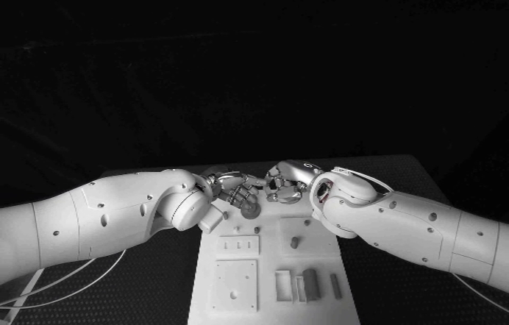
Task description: Assemble the parts on the task board
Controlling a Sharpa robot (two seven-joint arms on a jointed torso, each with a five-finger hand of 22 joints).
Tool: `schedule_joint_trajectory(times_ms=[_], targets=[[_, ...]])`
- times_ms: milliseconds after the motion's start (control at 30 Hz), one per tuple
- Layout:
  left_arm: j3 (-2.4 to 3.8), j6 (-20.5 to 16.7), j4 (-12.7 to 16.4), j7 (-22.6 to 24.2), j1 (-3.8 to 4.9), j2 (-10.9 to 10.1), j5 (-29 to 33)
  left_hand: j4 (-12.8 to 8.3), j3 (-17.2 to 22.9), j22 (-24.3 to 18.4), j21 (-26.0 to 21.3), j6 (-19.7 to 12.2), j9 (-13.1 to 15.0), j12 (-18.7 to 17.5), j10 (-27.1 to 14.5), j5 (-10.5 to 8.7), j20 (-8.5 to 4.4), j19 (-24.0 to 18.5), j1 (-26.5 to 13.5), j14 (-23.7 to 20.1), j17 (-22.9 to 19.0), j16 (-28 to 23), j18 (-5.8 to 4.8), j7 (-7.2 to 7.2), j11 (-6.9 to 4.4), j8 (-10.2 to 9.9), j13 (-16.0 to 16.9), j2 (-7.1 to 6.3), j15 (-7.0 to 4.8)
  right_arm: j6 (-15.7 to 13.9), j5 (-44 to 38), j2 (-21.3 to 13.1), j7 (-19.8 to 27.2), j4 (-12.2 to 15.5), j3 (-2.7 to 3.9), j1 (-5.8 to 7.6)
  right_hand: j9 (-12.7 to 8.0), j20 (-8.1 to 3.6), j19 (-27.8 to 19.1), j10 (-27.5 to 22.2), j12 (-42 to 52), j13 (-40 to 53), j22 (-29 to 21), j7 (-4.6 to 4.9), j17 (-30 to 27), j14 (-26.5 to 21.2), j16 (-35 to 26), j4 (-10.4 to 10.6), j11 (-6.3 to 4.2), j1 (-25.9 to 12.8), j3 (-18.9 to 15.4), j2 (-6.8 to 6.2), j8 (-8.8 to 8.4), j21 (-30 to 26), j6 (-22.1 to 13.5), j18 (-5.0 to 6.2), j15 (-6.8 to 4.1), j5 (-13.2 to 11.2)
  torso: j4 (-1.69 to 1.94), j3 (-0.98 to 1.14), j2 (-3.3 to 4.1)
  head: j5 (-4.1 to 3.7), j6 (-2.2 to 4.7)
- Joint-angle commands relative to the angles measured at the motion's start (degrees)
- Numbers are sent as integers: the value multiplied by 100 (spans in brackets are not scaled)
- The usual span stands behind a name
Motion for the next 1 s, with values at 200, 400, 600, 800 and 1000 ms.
schedule_joint_trajectory(times_ms=[200, 400, 600, 800, 1000], targets=[[4, 65, -2, -24, 5, 63, 68, -49, 3, 19, -29, 14, -7, -8, -14, -3, -26, -4, -10, -1, 75, -37, 31, -24, -9, -7, 57, 74, -14, 85, -25, 52, -100, 10, 1, 0, 135, -15, -12, -34, -1, -21, 110, 137, -15, -31, -18, -6, -15, 50, -2, 4, 65, 2, 263, 273, -29, 21, -12, 3, 7, -1, -10], [4, 147, -4, -135, 5, 72, -54, -100, 13, 33, -31, 49, -5, -6, -9, -3, -37, -1, 18, 8, 126, -41, 19, -37, -16, 2, 96, 107, -22, 43, -25, 59, -127, 45, 1, 0, 136, -16, -12, -33, -1, -23, 109, 136, -24, -34, -20, -5, -16, 52, -3, 4, 64, 2, 263, 273, -30, 21, -1, 6, 0, -5, -18], [-8, 144, -15, -256, 3, 142, -66, -134, 27, 46, -30, 76, -4, 1, 5, -3, -46, 7, 39, 24, 168, -43, 11, -46, -24, 8, 129, 146, -31, 40, -25, 37, -149, 65, 1, 0, 138, -17, -12, -27, 4, -24, 109, 135, -26, -32, -22, -5, -17, 55, -7, -2, 65, 2, 265, 273, -32, 21, 8, 2, -4, 5, -28], [-19, 10, -36, -194, 2, 186, 9, -112, 17, 54, -36, 89, -9, -1, 7, -4, -53, 9, -26, 33, 206, -55, 0, -49, -26, 4, 160, 174, -36, 71, -25, 18, -146, 138, 1, 0, 141, -18, -11, -24, 6, -27, 108, 134, -32, -32, -24, -5, -18, 59, -10, -4, 65, 2, 268, 273, -33, 21, -2, 6, 1, 13, -28], [-19, 5, -37, -200, 2, 211, 38, -119, 36, 57, -42, 97, -10, -2, 9, -3, -60, 4, -17, 42, 227, -62, -3, -53, -30, 3, 178, 210, -43, 49, -25, 19, -158, 194, 1, -1, 143, -19, -9, -23, 7, -32, 107, 132, -33, -30, -26, -5, -20, 62, -12, -6, 66, 2, 271, 273, -34, 21, -13, 15, 1, 20, -29]])
